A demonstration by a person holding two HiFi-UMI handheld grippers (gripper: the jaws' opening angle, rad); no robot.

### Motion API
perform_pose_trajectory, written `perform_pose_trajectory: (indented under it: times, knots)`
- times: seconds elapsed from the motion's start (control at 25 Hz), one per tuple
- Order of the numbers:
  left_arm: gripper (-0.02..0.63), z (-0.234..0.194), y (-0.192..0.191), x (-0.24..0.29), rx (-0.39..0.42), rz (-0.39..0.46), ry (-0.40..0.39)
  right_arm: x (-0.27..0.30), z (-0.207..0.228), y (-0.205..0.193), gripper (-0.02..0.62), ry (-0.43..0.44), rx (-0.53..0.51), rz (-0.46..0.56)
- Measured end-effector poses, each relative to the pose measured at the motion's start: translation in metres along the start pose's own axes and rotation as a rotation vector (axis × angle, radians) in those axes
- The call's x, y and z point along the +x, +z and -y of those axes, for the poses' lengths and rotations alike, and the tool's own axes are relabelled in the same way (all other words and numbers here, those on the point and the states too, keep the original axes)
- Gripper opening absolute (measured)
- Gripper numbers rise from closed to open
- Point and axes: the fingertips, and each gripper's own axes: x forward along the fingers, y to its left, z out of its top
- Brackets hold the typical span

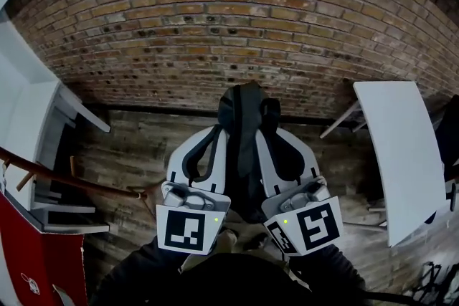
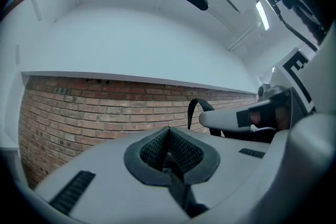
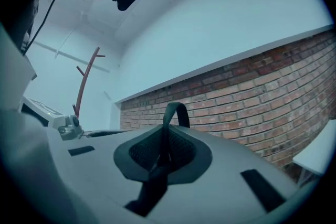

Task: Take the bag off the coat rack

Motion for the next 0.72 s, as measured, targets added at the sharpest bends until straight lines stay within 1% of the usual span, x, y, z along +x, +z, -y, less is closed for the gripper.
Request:
perform_pose_trajectory:
  times: [0.16,0.32,0.48,0.72]
  knots:
    - [0.009,0.056,0.003,0.016,-0.022,0.001,-0.116,-0.044,0.037,0.012,0.018,-0.108,-0.007,0.005]
    - [0.009,0.122,0.008,0.028,-0.034,0.005,-0.259,-0.095,0.071,0.027,0.018,-0.221,-0.016,0.020]
    - [0.009,0.189,0.014,0.034,-0.047,0.014,-0.376,-0.149,0.103,0.042,0.018,-0.317,-0.029,0.033]
    - [0.009,0.300,0.027,0.034,-0.084,0.035,-0.614,-0.244,0.146,0.070,0.018,-0.537,-0.073,0.053]
